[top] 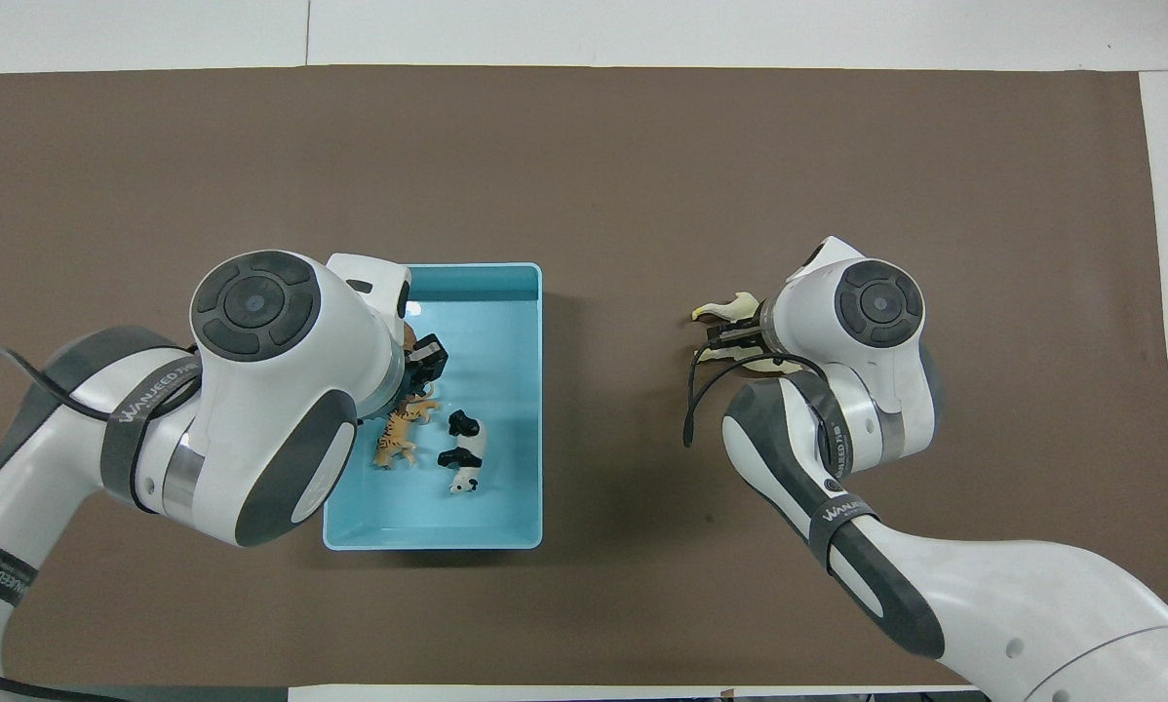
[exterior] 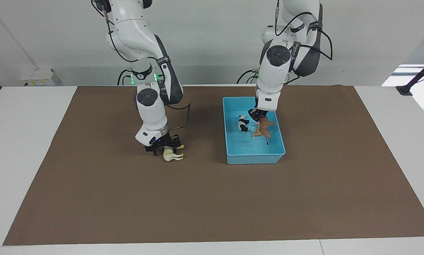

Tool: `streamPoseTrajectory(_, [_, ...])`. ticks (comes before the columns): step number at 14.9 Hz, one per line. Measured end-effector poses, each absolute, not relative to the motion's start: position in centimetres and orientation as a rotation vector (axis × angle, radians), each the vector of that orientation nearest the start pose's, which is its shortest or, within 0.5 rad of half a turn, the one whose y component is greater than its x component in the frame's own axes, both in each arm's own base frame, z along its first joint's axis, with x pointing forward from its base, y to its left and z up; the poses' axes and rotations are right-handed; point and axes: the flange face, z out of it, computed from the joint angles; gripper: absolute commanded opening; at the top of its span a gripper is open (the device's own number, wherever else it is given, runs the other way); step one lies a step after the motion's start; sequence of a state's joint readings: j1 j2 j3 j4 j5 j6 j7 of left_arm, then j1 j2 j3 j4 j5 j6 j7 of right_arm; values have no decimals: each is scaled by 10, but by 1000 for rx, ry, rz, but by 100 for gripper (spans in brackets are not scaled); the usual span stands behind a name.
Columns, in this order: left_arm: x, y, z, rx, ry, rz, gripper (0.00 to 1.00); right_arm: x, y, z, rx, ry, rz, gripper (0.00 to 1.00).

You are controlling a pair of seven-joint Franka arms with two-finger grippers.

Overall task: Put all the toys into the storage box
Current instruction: 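Place the brown horse in the box while the right gripper grasps the cream horse, then carry the cream horse toward the box while the left gripper withdraws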

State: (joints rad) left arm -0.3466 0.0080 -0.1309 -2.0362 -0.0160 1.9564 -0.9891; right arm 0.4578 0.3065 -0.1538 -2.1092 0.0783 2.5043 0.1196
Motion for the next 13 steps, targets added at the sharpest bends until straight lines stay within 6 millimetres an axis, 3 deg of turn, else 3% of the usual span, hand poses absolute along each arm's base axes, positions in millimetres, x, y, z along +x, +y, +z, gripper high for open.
streamPoseTrajectory(4, [490,-224,452,-2999,-875,79,100,560,180,286,-3103,-214,-161,0])
streamPoseTrajectory(7, [498,-171,500,-3014,-814,88,100,564,190,299,-3111,-217,-82,0])
streamPoseTrajectory(8, [502,-145,521,-3022,-768,107,100,570,200,317,-3114,-192,-50,0])
streamPoseTrajectory(10, [506,-96,554,-3042,-677,143,100,584,235,378,-3107,-123,-33,0])
streamPoseTrajectory(12, [508,-60,567,-3065,-583,172,100,583,292,453,-3037,-14,-100,0])
streamPoseTrajectory(13, [508,-47,569,-3073,-527,191,100,574,326,479,-2961,62,-117,0])
